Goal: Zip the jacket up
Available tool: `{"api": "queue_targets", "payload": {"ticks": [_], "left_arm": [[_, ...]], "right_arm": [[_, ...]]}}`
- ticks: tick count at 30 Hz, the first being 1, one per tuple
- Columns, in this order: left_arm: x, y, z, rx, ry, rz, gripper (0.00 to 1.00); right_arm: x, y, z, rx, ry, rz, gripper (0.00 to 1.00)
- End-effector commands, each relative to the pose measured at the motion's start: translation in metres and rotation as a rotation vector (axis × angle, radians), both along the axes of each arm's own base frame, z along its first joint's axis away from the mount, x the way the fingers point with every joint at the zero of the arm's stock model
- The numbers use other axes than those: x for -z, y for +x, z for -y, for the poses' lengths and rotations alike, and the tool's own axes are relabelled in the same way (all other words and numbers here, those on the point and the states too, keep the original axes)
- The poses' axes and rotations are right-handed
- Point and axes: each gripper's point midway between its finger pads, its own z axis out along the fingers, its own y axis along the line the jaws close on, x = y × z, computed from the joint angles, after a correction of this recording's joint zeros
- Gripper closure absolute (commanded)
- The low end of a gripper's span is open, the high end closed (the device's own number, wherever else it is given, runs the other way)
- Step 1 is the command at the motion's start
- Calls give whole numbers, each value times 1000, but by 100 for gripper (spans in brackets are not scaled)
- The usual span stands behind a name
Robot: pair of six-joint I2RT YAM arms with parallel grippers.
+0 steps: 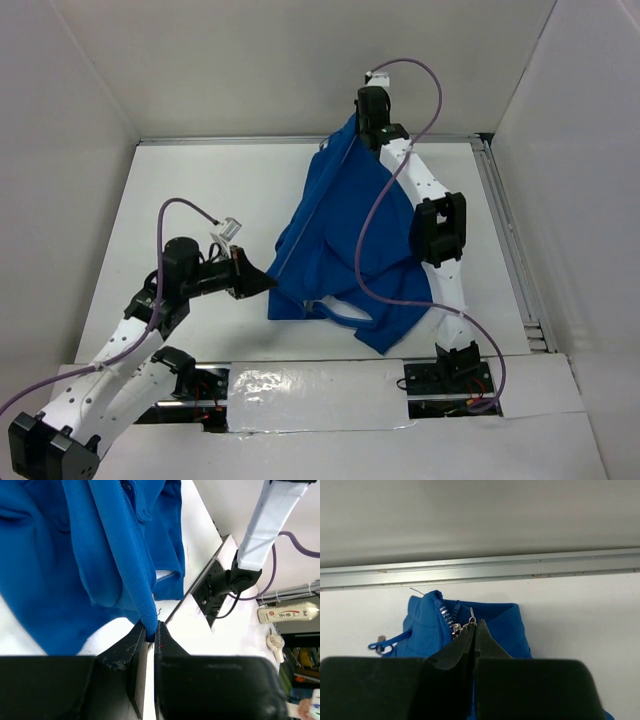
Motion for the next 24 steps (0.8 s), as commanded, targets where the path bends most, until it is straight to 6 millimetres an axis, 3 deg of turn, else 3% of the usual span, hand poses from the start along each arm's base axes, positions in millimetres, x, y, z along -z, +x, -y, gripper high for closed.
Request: {"api": "queue_targets", "payload": {"ticks": [1,2,3,4,5,6,7,8,9,10,11,12,13,14,15,16,17,18,20,24], "left_arm": [[5,-40,3,94,-18,-148,100],[6,-40,3,81,-13,-164,100],[8,-42,1,74,-5,-187,100],[6,-44,1,76,-9,-197,100],[5,-46,1,78,-13,-199,100],[4,-48,0,69,-15,-216,100],[4,-46,-2,36,-14,-236,78],[2,-45,-3,20,-13,-243,58],[-4,-43,-4,0,-12,-240,36],[-2,-45,-6,-14,5,-270,1],[-1,-41,-9,-51,23,-280,1],[-4,-41,-12,-70,39,-292,1],[-6,-40,-15,-100,41,-301,1],[-6,-36,-18,-133,52,-300,1],[-13,-35,-20,-154,50,-292,1],[-16,-36,-22,-170,50,-297,1],[-23,-35,-24,-185,46,-279,1],[-27,-35,-26,-196,46,-271,1],[-35,-32,-36,-271,67,-272,1],[-45,-30,-50,-359,99,-267,1]], "right_arm": [[-82,20,42,83,37,226,100],[-85,17,35,51,50,234,100],[-108,10,37,49,59,275,100],[-116,9,40,53,69,295,99],[-125,9,46,51,83,301,93],[-126,5,48,46,90,268,74],[-147,1,53,50,125,295,29],[-149,-3,55,31,136,280,5],[-172,-17,58,24,146,305,0],[-157,-24,59,28,140,264,0],[-184,-45,61,18,153,302,0],[-160,-52,61,10,152,252,0],[-164,-61,62,6,166,253,0],[-187,-82,68,19,193,284,0],[-166,-89,74,35,215,228,0],[-171,-99,77,31,234,226,0],[-192,-120,83,34,261,255,0],[-181,-127,87,39,274,226,0],[-194,-155,96,59,291,223,0],[-179,-194,113,135,294,146,0]]}}
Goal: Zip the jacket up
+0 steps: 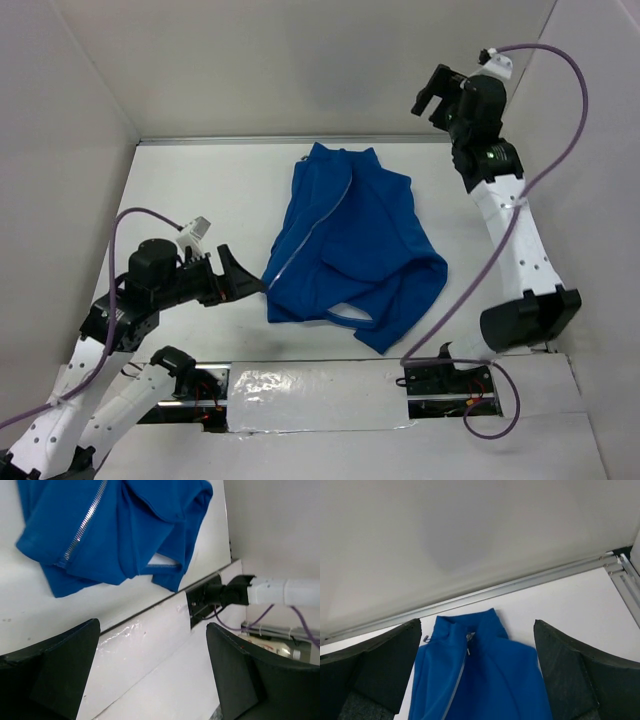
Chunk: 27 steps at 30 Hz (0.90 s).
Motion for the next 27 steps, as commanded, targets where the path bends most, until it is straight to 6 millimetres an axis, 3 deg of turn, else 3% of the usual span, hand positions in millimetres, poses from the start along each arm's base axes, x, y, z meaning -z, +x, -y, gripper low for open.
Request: {"api": "queue_targets", "payload": {"ticks": [1,2,3,4,5,6,7,9,15,19,20,21,22,23,24,25,26,27], "left_arm": [[-13,0,-15,-92,34,10,1],[-15,0,-15,-80,35,24,1],[-17,-1,-15,-76,34,30,1],[-17,-2,-14,-72,33,33,1],[-17,-2,-14,-68,35,31,1],[-18,-3,-14,-55,37,41,1],[-17,-3,-14,-54,41,37,1],[-18,-3,-15,-51,47,53,1],[-12,8,-12,-64,39,89,1],[-1,32,-9,-125,66,21,1],[6,45,-5,-123,91,-1,1],[-6,62,1,-132,78,42,1],[5,84,2,-149,121,6,1],[-13,104,6,-152,114,43,1],[-15,117,8,-146,123,30,1],[4,144,5,-161,165,-39,1],[-14,166,5,-176,157,-7,1],[-16,184,5,-175,170,18,1]], "right_arm": [[25,-39,12,50,38,-104,0],[49,-46,14,55,31,-145,0],[54,-53,14,53,33,-148,0],[45,-69,18,64,46,-112,0],[66,-75,20,68,40,-136,0],[56,-88,22,75,52,-93,0],[77,-93,24,78,46,-126,0],[75,-105,26,74,51,-104,0],[100,-116,24,58,47,-198,0],[164,-138,1,-38,137,-348,0],[174,-142,-4,-62,150,-360,0],[195,-149,-8,-76,176,-388,0],[204,-151,-11,-87,189,-396,0],[216,-154,-18,-126,195,-415,0],[221,-154,-19,-130,198,-428,0],[226,-152,-20,-135,195,-438,0],[241,-148,-20,-129,193,-486,0],[253,-146,-20,-126,170,-521,0]]}}
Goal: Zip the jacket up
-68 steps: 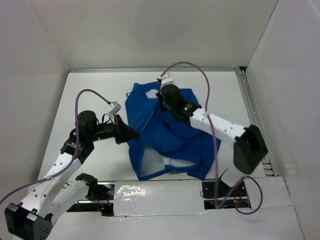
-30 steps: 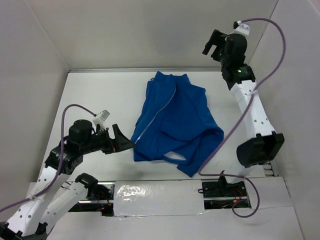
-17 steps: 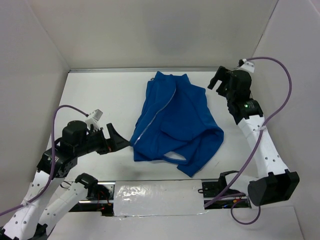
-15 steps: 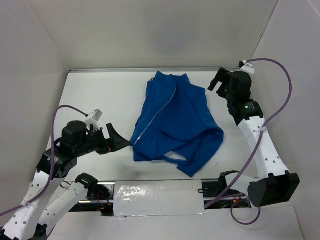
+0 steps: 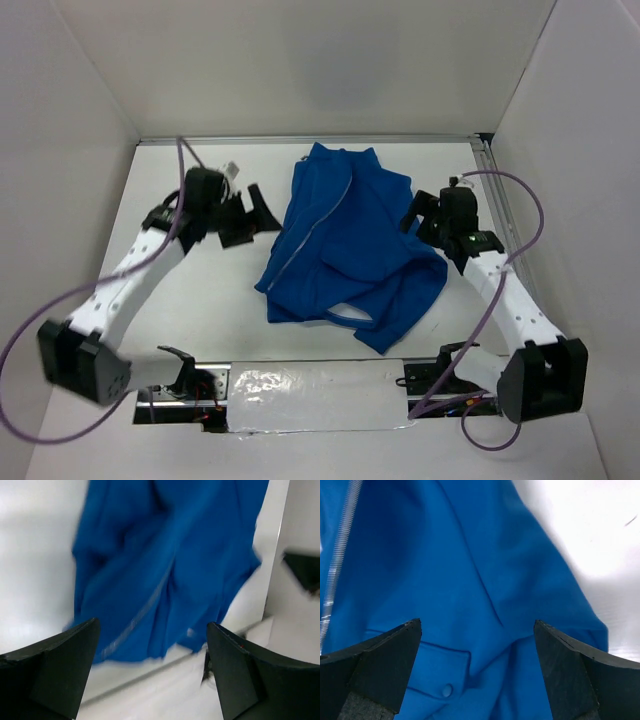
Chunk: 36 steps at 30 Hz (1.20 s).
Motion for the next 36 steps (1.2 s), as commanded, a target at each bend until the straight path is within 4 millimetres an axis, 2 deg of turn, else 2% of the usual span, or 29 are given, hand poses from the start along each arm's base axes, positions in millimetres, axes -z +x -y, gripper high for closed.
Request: {"api": "queue_targets", "payload": {"ticks": [1,2,3,4,5,6,7,8,10,11,13,15,16,17,18,21,22,24,25,26,28,29,30,31,32,33,34,35,36], "left_arm": [[-14,89,-6,-25,25,117,1],[-27,112,-3,-19,25,162,1],[-26,131,-3,4,47,203,1],[6,157,-6,-8,90,149,1],[-10,182,-1,-2,92,203,1],[29,201,2,32,134,140,1],[34,214,4,48,142,145,1],[17,235,14,79,128,203,1],[40,267,27,125,136,208,1],[47,273,37,167,114,208,1],[68,289,57,232,108,218,1],[95,293,74,278,104,208,1],[96,296,78,288,94,225,1],[95,302,83,290,80,245,1],[108,304,86,296,73,232,1],[117,316,93,290,47,239,1],[121,316,96,296,37,232,4],[130,318,104,329,11,248,57],[131,320,106,326,14,256,81],[132,320,107,321,26,252,100],[119,319,107,322,41,276,100],[85,317,106,324,57,340,100],[82,315,99,293,103,354,100],[65,315,95,276,134,397,100],[10,307,92,267,168,510,100],[-4,302,85,248,204,541,100],[-24,302,72,200,280,590,100],[-78,286,67,171,294,682,100],[-94,280,53,115,355,705,100]], "right_arm": [[1,27,-11,-36,17,-7,0],[-7,38,-10,-32,-3,4,0],[-2,44,-9,-34,-15,-12,0],[11,52,-11,-45,-29,-47,0],[5,64,-11,-56,-57,-20,0],[9,70,-10,-57,-71,-34,0],[14,76,-8,-58,-87,-51,0],[20,88,-6,-60,-112,-77,0],[48,101,-6,-68,-127,-152,0],[41,114,-5,-71,-133,-139,0],[66,123,-4,-69,-139,-210,0],[65,137,-4,-79,-141,-206,0],[75,140,-4,-84,-147,-231,0],[72,147,-5,-96,-149,-225,0],[83,149,-3,-90,-156,-253,0],[90,160,-6,-104,-145,-277,1],[92,162,-6,-107,-137,-282,6],[97,165,-8,-109,-127,-282,30],[94,169,-9,-106,-117,-263,83],[91,171,-6,-85,-120,-251,100],[70,174,1,-56,-158,-209,100],[60,174,4,-43,-178,-184,100],[30,173,6,-29,-194,-118,100],[13,171,10,-14,-215,-74,100],[-4,169,20,36,-253,-36,100],[-46,160,26,60,-265,53,100],[-66,152,34,101,-287,95,100],[-110,137,37,119,-282,189,100],[-127,129,39,122,-290,225,100]]}}
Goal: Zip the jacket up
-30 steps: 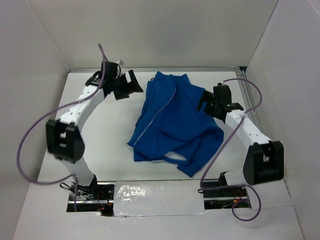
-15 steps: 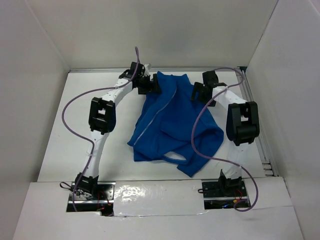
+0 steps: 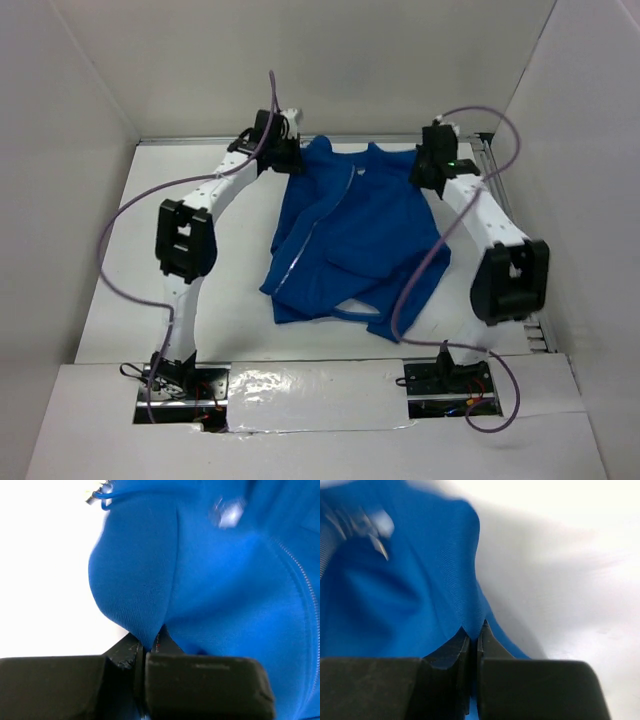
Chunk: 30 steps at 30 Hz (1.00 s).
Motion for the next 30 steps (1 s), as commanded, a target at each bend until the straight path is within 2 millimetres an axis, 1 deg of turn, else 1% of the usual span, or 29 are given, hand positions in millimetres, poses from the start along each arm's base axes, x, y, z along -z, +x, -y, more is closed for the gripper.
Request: {"api": "queue_targets", "payload": {"ticks": [1,2,3,4,5,6,7,8,9,10,11,12,13,14,15,16,17,18,20,21,22,23,24,25,26,27,28,29,30], "left_arm": [[-210,-13,-28,-92,82,516,100],[-261,-37,-32,-113,82,621,100],[-277,-50,-36,-126,102,660,100],[-298,-58,-47,-162,149,726,100],[-336,-87,-50,-164,136,804,100],[-356,-102,-52,-173,137,851,100],[-394,-126,-69,-211,158,945,100],[-409,-144,-64,-200,151,987,100],[-427,-159,-68,-212,144,1033,100],[-459,-189,-77,-241,124,1110,100],[-474,-203,-80,-247,116,1152,100],[-488,-218,-86,-252,122,1194,100],[-513,-244,-91,-264,68,1256,100],[-525,-256,-98,-290,57,1284,100],[-544,-278,-106,-302,31,1345,100],[-552,-287,-113,-322,21,1359,100],[-553,-290,-116,-318,30,1355,100],[-554,-295,-117,-312,-6,1336,100],[-550,-298,-115,-287,-26,1315,100],[-548,-299,-115,-285,-32,1313,100],[-535,-290,-105,-268,-5,1295,100],[-530,-284,-104,-279,16,1289,100],[-508,-268,-94,-272,66,1249,100],[-494,-254,-92,-285,102,1218,100],[-464,-234,-80,-270,119,1128,100],[-436,-210,-92,-291,155,1037,100],[-409,-194,-96,-278,143,935,100],[-376,-180,-94,-290,45,777,100],[-308,-155,-107,-256,82,586,100]], "right_arm": [[-169,-26,27,88,-72,416,100],[-208,-47,28,83,-63,509,100],[-224,-57,26,67,-74,546,100],[-244,-69,26,61,-72,593,100],[-279,-93,23,42,-69,681,100],[-294,-105,22,35,-65,716,100],[-307,-118,23,34,-62,749,100],[-326,-137,24,32,-53,802,100],[-345,-150,25,30,-45,849,100],[-358,-169,28,30,-35,881,100],[-368,-180,29,21,-35,906,100],[-382,-193,25,-11,-14,934,100],[-394,-210,23,-34,2,971,100],[-401,-220,20,-66,13,994,100],[-416,-239,12,-129,42,1037,100],[-421,-245,8,-157,54,1052,100],[-430,-255,5,-182,65,1076,100],[-433,-258,1,-205,77,1083,100],[-435,-257,-4,-230,92,1074,100],[-434,-253,-6,-233,101,1065,100],[-422,-237,-11,-238,109,1018,100],[-415,-226,-13,-228,113,993,100],[-398,-203,-14,-208,107,937,100],[-373,-185,-16,-197,113,870,100],[-359,-169,-18,-187,117,839,100],[-334,-147,-22,-187,122,775,100],[-298,-132,-28,-209,145,689,100],[-282,-120,-32,-216,159,661,100],[-252,-103,-35,-208,167,592,100]]}}
